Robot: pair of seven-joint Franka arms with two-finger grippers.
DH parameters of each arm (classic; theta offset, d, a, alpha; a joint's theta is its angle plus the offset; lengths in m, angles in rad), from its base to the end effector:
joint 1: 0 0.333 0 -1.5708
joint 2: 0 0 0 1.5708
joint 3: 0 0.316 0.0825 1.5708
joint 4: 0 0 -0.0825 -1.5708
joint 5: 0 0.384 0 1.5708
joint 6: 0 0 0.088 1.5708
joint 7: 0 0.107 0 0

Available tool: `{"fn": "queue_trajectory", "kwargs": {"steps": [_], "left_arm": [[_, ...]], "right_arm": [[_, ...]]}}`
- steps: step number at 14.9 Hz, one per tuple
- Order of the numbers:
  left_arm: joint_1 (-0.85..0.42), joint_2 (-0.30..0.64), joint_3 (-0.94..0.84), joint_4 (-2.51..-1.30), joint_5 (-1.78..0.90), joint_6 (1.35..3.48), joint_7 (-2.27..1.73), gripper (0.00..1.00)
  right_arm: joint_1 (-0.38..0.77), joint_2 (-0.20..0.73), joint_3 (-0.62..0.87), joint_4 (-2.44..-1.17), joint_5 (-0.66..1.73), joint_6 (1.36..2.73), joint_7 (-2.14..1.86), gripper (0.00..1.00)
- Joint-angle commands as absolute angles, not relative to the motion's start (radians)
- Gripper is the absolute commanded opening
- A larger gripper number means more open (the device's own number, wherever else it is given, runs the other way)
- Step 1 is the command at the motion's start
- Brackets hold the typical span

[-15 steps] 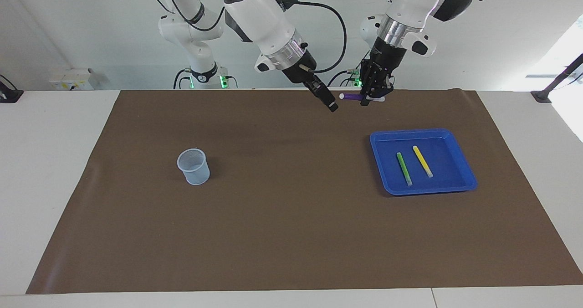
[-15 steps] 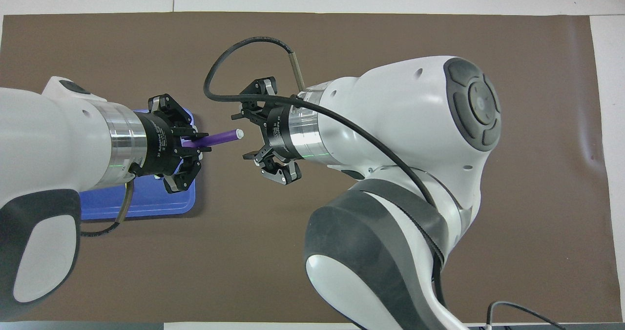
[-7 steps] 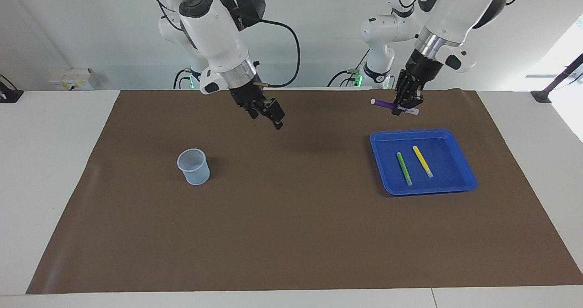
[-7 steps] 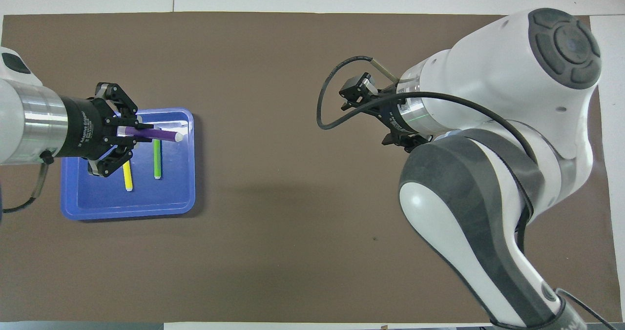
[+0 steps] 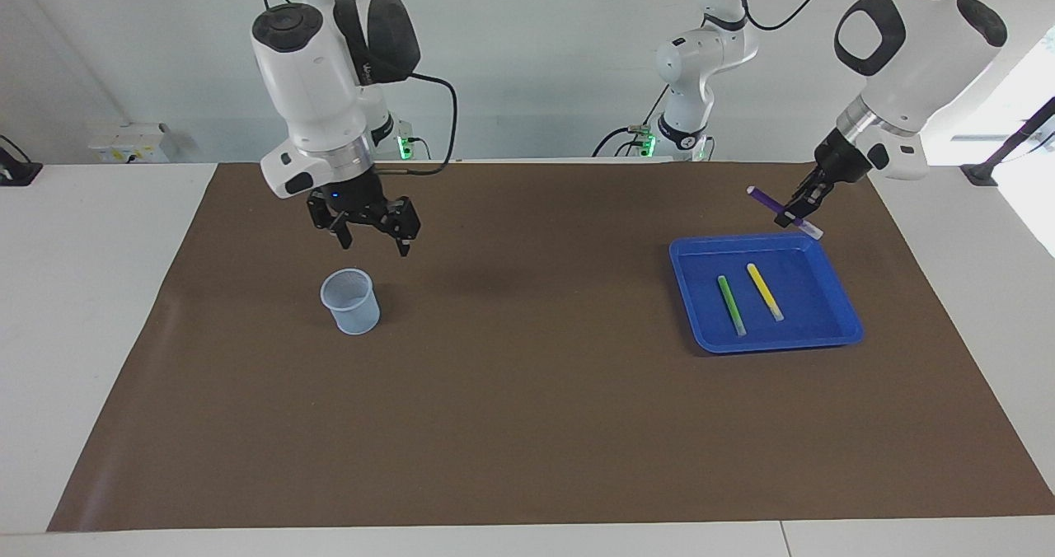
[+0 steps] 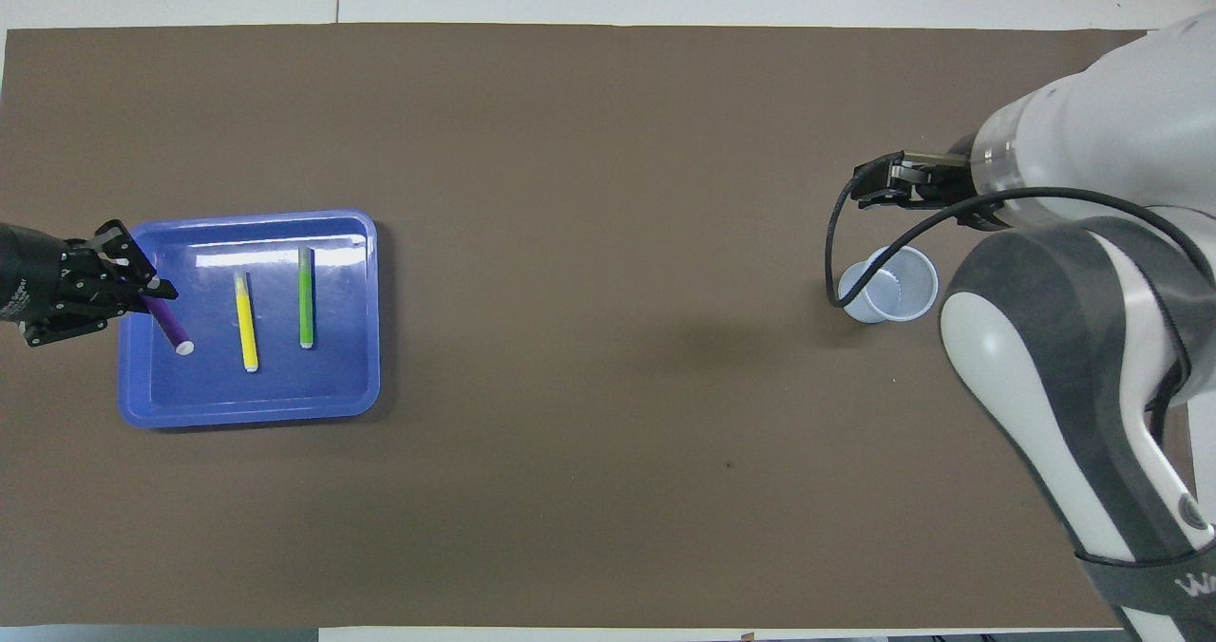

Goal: Right arm passes pens to left for tray arrangement
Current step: 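Set the purple pen in the tray with the left gripper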

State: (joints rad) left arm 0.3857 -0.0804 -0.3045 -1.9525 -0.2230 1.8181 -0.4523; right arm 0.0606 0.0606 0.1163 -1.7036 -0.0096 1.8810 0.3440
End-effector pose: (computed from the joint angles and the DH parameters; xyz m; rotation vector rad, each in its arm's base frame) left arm 0.5314 0.0213 0.5073 2.8312 0.8697 -0.1349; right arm 0.5851 0.1022 0.5548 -3.0980 0.2567 -0.1772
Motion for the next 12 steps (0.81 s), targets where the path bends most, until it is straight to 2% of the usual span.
{"fn": "queue_trajectory", "kwargs": {"steps": [1, 6, 10, 12], "left_arm": [[0.391, 0.030, -0.310, -1.951, -0.070, 1.909, -0.258, 0.00], [0.426, 0.181, -0.310, -1.957, 0.077, 2.069, -0.063, 0.00], [0.422, 0.202, -0.310, -2.069, 0.123, 2.233, -0.058, 0.00], [0.429, 0.215, -0.310, -2.080, 0.123, 2.250, -0.057, 0.00]], "right_arm": [[0.045, 0.011, 0.092, -1.717, -0.031, 1.852, 0.264, 1.00], [0.031, -0.018, 0.084, -1.638, -0.072, 1.727, 0.241, 1.00], [0.031, -0.028, 0.055, -1.631, -0.057, 1.665, 0.140, 1.00], [0.031, -0.025, 0.045, -1.596, -0.054, 1.591, 0.072, 1.00]]}}
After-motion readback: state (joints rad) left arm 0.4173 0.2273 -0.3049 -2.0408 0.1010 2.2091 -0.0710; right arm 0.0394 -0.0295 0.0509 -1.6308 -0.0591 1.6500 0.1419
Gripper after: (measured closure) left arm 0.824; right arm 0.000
